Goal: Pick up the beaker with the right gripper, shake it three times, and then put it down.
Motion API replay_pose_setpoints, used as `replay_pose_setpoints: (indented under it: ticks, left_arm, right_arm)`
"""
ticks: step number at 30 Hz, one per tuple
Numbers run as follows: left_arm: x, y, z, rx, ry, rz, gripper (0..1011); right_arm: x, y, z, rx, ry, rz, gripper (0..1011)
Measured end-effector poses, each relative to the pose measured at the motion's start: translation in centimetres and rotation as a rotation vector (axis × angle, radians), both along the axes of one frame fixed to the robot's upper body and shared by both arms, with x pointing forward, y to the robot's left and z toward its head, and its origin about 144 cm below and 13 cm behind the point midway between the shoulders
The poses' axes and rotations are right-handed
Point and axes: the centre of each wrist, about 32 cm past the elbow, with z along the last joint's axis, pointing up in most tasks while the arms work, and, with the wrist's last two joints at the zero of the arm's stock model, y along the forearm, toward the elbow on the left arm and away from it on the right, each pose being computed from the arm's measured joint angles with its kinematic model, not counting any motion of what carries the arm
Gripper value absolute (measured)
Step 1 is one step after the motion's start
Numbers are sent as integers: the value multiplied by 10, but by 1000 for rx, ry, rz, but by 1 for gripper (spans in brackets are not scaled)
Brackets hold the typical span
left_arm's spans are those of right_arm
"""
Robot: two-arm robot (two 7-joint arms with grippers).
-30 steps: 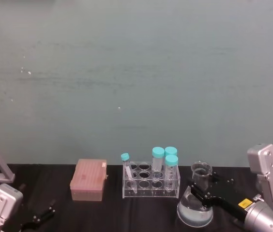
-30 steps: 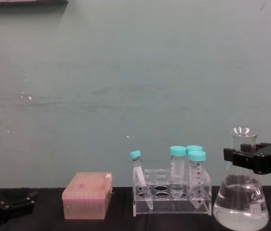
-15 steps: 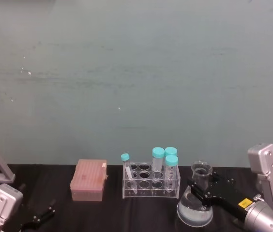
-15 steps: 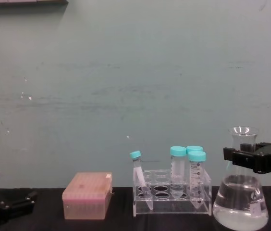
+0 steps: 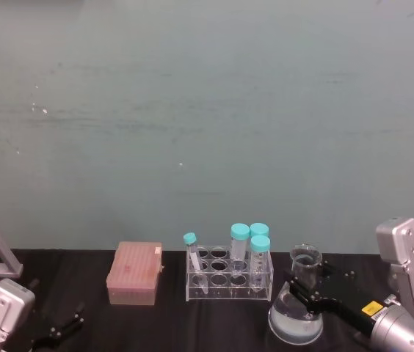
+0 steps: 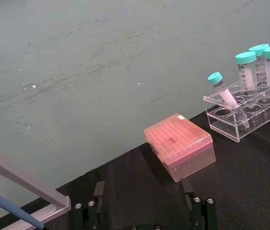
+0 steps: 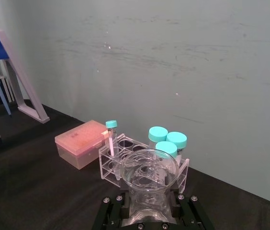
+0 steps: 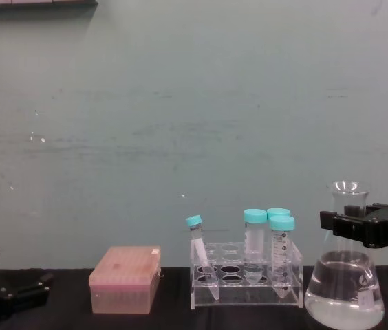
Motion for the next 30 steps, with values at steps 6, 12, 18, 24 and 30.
replay_pose_setpoints:
  ticks: [6, 12, 18, 24, 30]
  left_arm:
    - [0, 0, 0, 0, 0, 0, 1000]
    - [0, 0, 0, 0, 0, 0, 1000]
    - [0, 0, 0, 0, 0, 0, 1000]
    - [0, 0, 0, 0, 0, 0, 1000]
    - [0, 0, 0, 0, 0, 0, 1000]
  right_arm:
    - [0, 0, 0, 23, 14, -2, 453]
    - [1, -3, 2, 286, 197, 2, 453]
    - [4, -8, 2, 707, 460, 23, 453]
    - [5, -10, -1, 864, 547, 37, 453]
    - [4, -10, -3, 936, 599, 45, 453]
